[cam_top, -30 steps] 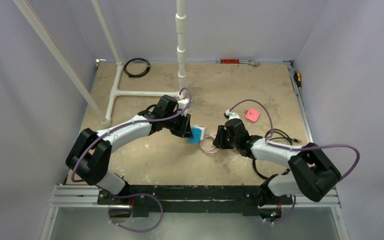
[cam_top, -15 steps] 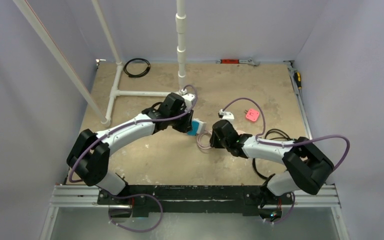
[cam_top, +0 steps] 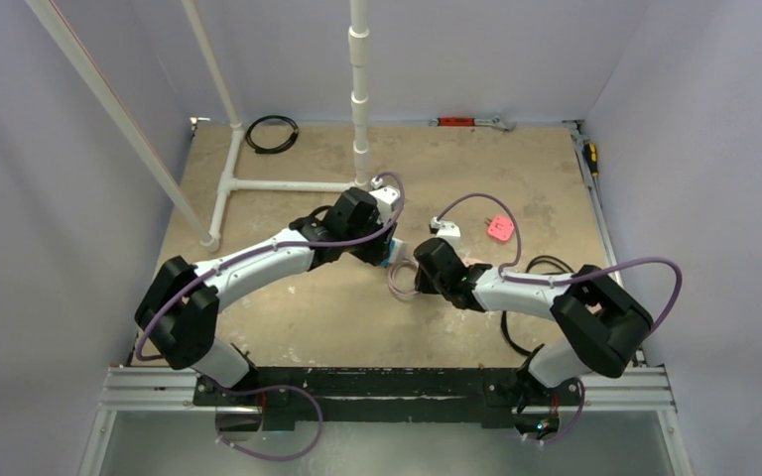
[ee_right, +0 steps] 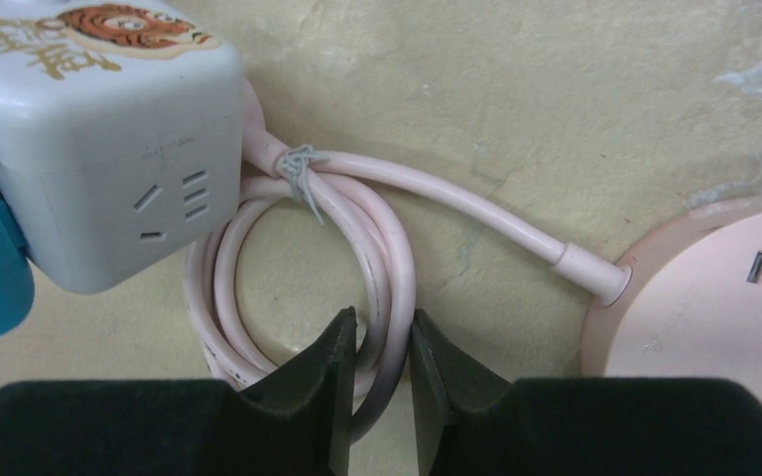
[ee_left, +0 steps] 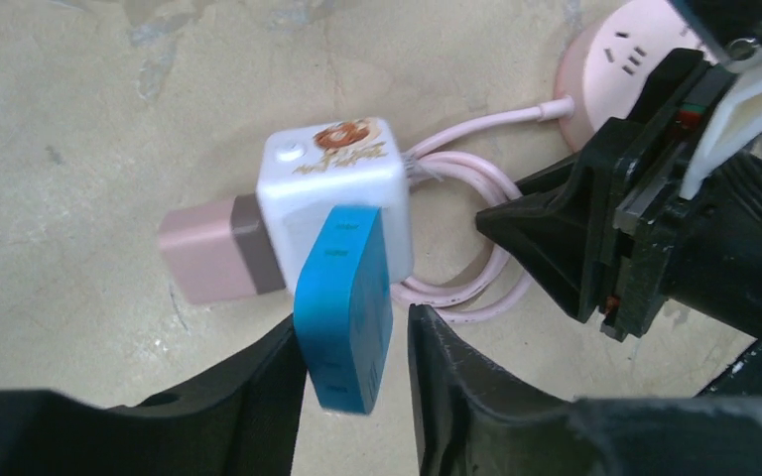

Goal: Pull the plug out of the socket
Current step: Remove the plug from the socket.

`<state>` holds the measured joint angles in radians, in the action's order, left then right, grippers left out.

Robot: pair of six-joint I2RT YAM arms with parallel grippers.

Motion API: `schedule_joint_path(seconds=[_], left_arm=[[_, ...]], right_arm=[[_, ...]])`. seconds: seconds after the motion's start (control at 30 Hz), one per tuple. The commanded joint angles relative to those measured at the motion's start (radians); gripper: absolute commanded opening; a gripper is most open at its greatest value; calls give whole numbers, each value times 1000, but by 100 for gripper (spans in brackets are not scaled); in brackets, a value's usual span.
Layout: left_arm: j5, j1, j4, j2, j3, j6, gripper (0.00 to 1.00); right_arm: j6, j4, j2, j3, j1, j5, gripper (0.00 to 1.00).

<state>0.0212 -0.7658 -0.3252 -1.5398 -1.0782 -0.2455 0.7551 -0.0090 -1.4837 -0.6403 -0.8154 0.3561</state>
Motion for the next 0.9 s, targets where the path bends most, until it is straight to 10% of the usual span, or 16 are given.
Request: schedule_joint_path(seconds=[0.0,0.2,0.6,0.87], left_arm=[[144,2,113,60,34,42,47],[291,47,152,150,54,73,78],[199,293,128,342,110,12,93],[249,413,111,317,116,-20,93]], right_arm=[[-62,85,19,-33,-26,-93,22],[-255,111,4,-54,-24,-146,14],[-471,66,-48,-113,62,-425,9],[-506,-43,-37,-195,76,-380,49]])
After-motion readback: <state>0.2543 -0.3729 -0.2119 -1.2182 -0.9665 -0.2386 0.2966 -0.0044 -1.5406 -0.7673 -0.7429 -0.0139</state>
